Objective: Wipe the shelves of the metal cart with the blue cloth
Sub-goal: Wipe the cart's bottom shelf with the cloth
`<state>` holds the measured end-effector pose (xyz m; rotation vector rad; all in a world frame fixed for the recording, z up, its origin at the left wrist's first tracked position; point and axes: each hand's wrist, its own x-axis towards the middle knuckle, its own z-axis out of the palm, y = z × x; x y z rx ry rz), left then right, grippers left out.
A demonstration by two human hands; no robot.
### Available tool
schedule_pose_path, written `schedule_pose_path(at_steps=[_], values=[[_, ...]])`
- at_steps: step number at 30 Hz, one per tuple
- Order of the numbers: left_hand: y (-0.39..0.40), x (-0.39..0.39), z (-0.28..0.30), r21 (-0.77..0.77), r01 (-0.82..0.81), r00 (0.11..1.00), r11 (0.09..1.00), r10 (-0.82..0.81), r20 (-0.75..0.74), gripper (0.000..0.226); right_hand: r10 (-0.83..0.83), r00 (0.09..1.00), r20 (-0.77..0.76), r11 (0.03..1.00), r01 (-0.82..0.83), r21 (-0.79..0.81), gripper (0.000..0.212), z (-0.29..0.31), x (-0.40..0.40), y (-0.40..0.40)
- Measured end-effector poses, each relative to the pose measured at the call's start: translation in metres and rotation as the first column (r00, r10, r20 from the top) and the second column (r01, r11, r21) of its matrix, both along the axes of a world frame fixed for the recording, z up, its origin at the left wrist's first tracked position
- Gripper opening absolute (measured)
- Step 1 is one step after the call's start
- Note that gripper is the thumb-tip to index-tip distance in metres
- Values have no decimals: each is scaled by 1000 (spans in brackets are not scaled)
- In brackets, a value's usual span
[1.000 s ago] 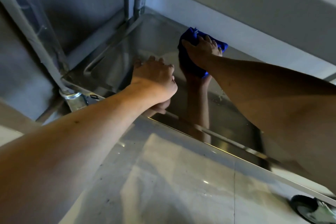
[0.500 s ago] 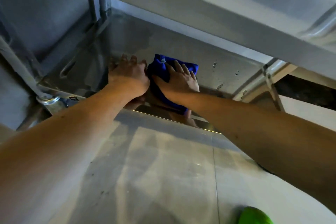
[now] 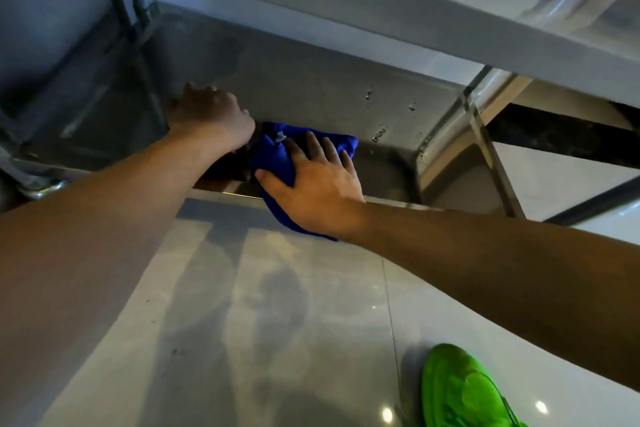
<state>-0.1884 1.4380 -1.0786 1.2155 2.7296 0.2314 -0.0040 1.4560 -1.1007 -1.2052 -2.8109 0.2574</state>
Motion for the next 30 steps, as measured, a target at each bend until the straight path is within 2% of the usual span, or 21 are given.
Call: schedule_pose_path(at_steps=[5, 11, 15, 18, 21, 24, 30], values=[[-2, 7, -6, 161, 126, 992, 979, -128, 2, 43, -31, 999, -43, 1000, 31, 7, 79, -4, -16, 31], [4, 6, -12, 155, 251, 967, 955, -253, -9, 39, -91, 996, -24, 994, 92, 60, 78, -5, -41, 97], [1, 21, -17, 144, 406, 914, 903, -402, -57, 29, -139, 990, -13, 990, 140, 34, 80, -4, -60, 143], [8, 33, -15, 113, 389, 920, 914, -378, -108, 31, -194, 981, 4, 980, 194, 37, 81, -1, -74, 174], [16, 44, -18, 55, 362, 919, 931, -346, -187, 46, -218, 976, 0, 975, 218, 48, 82, 0, -81, 197], [19, 49, -22, 1, 327, 926, 945, -320, -201, 58, -224, 975, -4, 973, 224, 51, 82, 1, -85, 206], [21, 49, -17, 88, 344, 929, 935, -325, -176, 51, -210, 977, -31, 976, 211, 44, 79, 0, -72, 195]])
